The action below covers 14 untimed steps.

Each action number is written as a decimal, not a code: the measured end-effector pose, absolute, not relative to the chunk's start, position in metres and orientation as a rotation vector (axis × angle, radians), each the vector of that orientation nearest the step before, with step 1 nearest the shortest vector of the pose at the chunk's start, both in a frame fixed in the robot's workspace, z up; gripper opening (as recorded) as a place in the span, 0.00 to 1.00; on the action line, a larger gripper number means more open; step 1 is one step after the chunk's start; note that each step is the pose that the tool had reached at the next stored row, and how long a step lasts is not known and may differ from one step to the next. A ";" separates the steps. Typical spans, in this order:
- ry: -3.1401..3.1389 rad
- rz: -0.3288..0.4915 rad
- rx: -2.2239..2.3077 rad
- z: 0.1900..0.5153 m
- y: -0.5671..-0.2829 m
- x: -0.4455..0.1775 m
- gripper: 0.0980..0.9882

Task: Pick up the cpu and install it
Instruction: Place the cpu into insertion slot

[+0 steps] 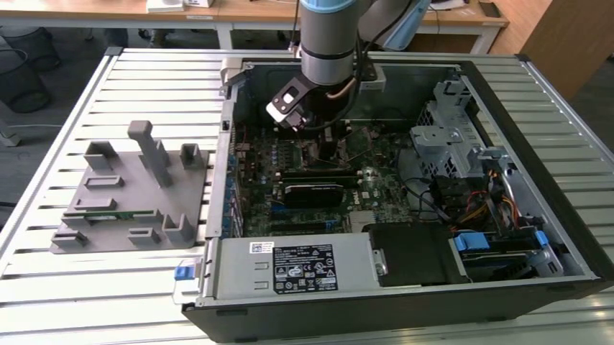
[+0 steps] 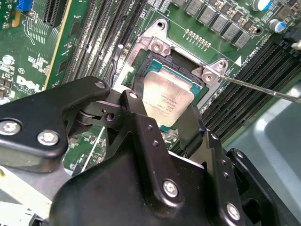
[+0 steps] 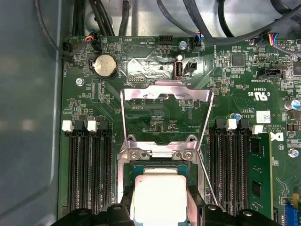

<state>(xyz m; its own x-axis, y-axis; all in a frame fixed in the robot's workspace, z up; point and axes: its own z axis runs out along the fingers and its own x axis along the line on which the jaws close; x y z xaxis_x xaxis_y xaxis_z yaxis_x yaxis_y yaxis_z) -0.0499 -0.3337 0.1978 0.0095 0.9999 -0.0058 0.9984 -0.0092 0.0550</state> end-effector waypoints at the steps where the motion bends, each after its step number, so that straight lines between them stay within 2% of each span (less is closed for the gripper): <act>1: 2.180 0.054 2.201 0.197 -0.334 -0.050 0.48; 14: 2.174 0.053 2.206 0.194 -0.334 -0.050 0.48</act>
<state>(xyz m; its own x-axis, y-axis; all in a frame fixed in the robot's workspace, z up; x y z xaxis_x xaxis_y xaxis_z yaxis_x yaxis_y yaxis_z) -0.0500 -0.3337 0.1937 0.0148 0.9999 -0.0060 0.9984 -0.0144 0.0549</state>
